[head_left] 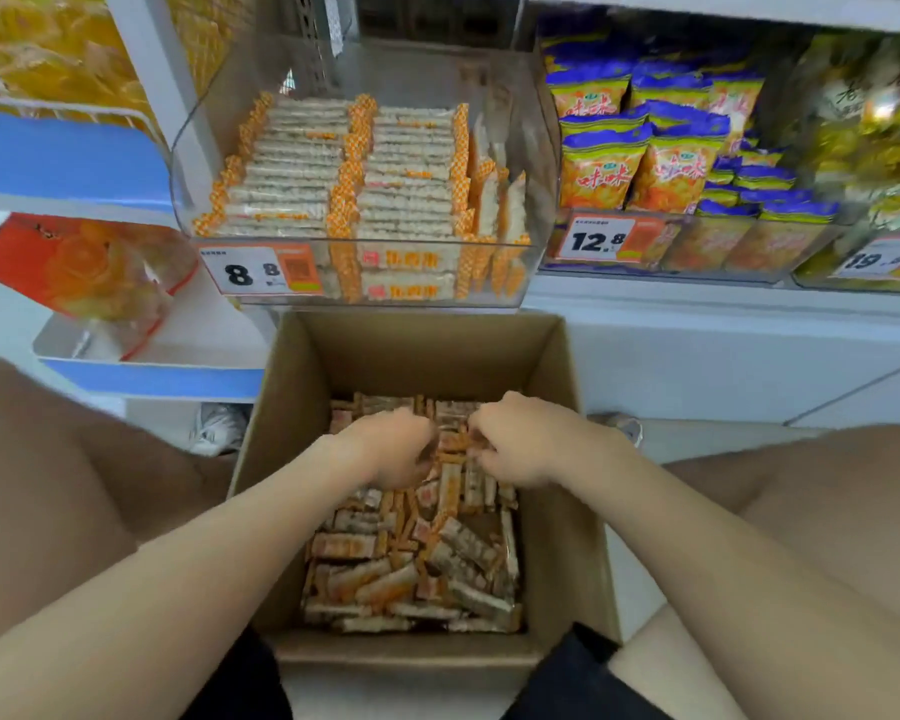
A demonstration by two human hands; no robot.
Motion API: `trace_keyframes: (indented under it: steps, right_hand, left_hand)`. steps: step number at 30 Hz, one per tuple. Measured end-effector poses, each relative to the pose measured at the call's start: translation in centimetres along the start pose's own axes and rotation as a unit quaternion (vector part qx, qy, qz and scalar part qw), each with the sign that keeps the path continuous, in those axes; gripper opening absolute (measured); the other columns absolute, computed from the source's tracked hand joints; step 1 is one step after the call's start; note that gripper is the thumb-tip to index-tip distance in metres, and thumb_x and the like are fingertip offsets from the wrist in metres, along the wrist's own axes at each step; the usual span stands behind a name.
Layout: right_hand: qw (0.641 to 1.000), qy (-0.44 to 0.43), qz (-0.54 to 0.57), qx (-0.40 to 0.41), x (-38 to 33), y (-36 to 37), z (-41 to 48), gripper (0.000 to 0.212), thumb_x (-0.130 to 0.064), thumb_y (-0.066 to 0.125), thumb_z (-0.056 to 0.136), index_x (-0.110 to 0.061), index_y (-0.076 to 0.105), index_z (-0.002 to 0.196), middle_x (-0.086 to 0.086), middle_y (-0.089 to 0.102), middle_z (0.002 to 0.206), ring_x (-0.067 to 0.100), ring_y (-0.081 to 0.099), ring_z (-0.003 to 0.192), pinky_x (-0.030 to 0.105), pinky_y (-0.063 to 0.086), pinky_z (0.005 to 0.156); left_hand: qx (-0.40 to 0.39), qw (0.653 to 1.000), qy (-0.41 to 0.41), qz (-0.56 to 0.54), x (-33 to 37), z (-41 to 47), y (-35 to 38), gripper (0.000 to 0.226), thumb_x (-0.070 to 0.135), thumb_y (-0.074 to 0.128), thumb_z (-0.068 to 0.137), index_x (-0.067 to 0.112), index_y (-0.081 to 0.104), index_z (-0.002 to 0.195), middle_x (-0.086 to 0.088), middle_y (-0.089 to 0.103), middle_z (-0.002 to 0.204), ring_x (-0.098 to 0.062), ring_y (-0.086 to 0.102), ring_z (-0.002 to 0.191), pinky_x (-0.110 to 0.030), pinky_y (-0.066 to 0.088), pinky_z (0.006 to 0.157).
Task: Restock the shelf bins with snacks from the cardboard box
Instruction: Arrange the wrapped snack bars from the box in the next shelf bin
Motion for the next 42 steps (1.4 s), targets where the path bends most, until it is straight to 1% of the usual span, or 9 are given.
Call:
trace_keyframes:
  steps: [9, 11, 15, 23, 30, 33, 36, 38, 42]
  right_hand:
    - [0.987, 0.036, 0.133, -0.089, 0.4, 8.4, 6.5, 0.02, -0.021, 0.049, 0.106, -0.007, 0.061, 0.113, 0.009, 0.062, 0.102, 0.032, 0.064, 0.098, 0.042, 0.055, 0.078]
    - [0.977, 0.072, 0.163, -0.117, 0.3, 11.5, 8.0, 0.016, -0.018, 0.05, 0.105, -0.011, 0.059, 0.093, 0.007, 0.05, 0.094, 0.028, 0.059, 0.094, 0.035, 0.048, 0.066]
    - [0.948, 0.165, 0.248, -0.116, 0.6, 16.5, 9.7, 0.007, -0.014, 0.057, 0.101, -0.011, 0.061, 0.105, 0.011, 0.051, 0.103, 0.029, 0.059, 0.1, 0.034, 0.048, 0.073]
    - [0.913, 0.191, 0.319, -0.165, 1.0, 21.0, 10.4, 0.059, -0.009, 0.058, 0.099, -0.011, 0.034, 0.153, 0.013, 0.053, 0.127, 0.031, 0.057, 0.107, 0.036, 0.044, 0.076]
    - [0.9, 0.255, 0.353, -0.023, 2.1, 20.7, 10.7, 0.033, -0.019, 0.059, 0.102, -0.013, 0.054, 0.134, 0.014, 0.06, 0.129, 0.035, 0.06, 0.113, 0.035, 0.051, 0.085]
    - [0.828, 0.313, 0.461, 0.06, 2.7, 19.3, 10.4, 0.036, -0.018, 0.052, 0.106, -0.014, 0.058, 0.141, 0.012, 0.059, 0.139, 0.035, 0.058, 0.124, 0.029, 0.045, 0.087]
    - [0.689, 0.339, 0.632, 0.104, 3.0, 18.1, 10.5, 0.04, -0.034, 0.054, 0.103, -0.018, 0.062, 0.139, 0.008, 0.064, 0.135, 0.031, 0.062, 0.121, 0.032, 0.049, 0.095]
    - [0.598, 0.326, 0.727, 0.08, 2.9, 17.7, 10.5, 0.054, -0.055, 0.061, 0.091, -0.019, 0.066, 0.13, 0.008, 0.073, 0.117, 0.025, 0.068, 0.092, 0.037, 0.055, 0.076]
    - [0.5, 0.23, 0.832, 0.069, 2.6, 16.6, 10.3, 0.03, -0.032, 0.058, 0.101, -0.005, 0.069, 0.105, 0.014, 0.068, 0.086, 0.021, 0.058, 0.059, 0.029, 0.043, 0.047]
  left_hand:
    - [-0.162, 0.983, -0.068, -0.062, -3.6, 4.5, 13.9, 0.025, 0.02, 0.057, 0.103, 0.02, 0.062, 0.127, -0.006, 0.065, 0.124, -0.025, 0.064, 0.106, -0.041, 0.057, 0.094]
    - [-0.174, 0.979, -0.08, -0.068, -3.6, 4.8, 16.4, 0.037, 0.015, 0.061, 0.1, 0.021, 0.056, 0.137, -0.006, 0.062, 0.133, -0.026, 0.063, 0.113, -0.039, 0.056, 0.098]
    - [-0.118, 0.975, -0.103, -0.159, -3.1, 6.1, 18.3, 0.046, 0.013, 0.053, 0.104, 0.018, 0.046, 0.149, -0.01, 0.057, 0.14, -0.031, 0.059, 0.12, -0.037, 0.051, 0.1]
    - [-0.126, 0.908, -0.184, -0.355, -3.4, 9.6, 19.0, 0.058, 0.011, 0.057, 0.102, 0.009, 0.037, 0.156, -0.013, 0.058, 0.138, -0.031, 0.058, 0.121, -0.034, 0.049, 0.089]
    - [0.081, 0.917, -0.226, -0.317, -2.9, 11.1, 18.0, 0.027, 0.01, 0.055, 0.104, 0.014, 0.062, 0.129, -0.011, 0.066, 0.125, -0.029, 0.064, 0.108, -0.041, 0.057, 0.089]
    - [0.126, 0.944, -0.16, -0.261, -3.0, 11.8, 17.9, 0.045, 0.005, 0.057, 0.1, 0.025, 0.055, 0.14, -0.009, 0.058, 0.138, -0.032, 0.062, 0.115, -0.047, 0.057, 0.092]
    - [0.039, 0.983, -0.115, -0.141, -3.1, 12.0, 18.5, 0.06, 0.023, 0.056, 0.103, 0.04, 0.03, 0.154, -0.003, 0.044, 0.148, -0.04, 0.06, 0.115, -0.043, 0.054, 0.076]
    - [0.036, 0.989, -0.113, -0.086, -3.6, 12.0, 19.0, 0.049, 0.036, 0.05, 0.106, 0.032, 0.039, 0.154, -0.003, 0.045, 0.148, -0.04, 0.057, 0.124, -0.043, 0.053, 0.085]
    - [0.029, 0.996, -0.078, -0.044, -3.9, 11.6, 19.6, 0.043, 0.031, 0.071, 0.09, 0.031, 0.058, 0.131, -0.003, 0.054, 0.129, -0.03, 0.06, 0.1, -0.036, 0.048, 0.073]
Point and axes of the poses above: each hand's wrist, its own z-axis towards the middle knuckle, its own y-axis out of the palm, x = y × z, the point moved 2 cm from there along z, towards the middle knuckle
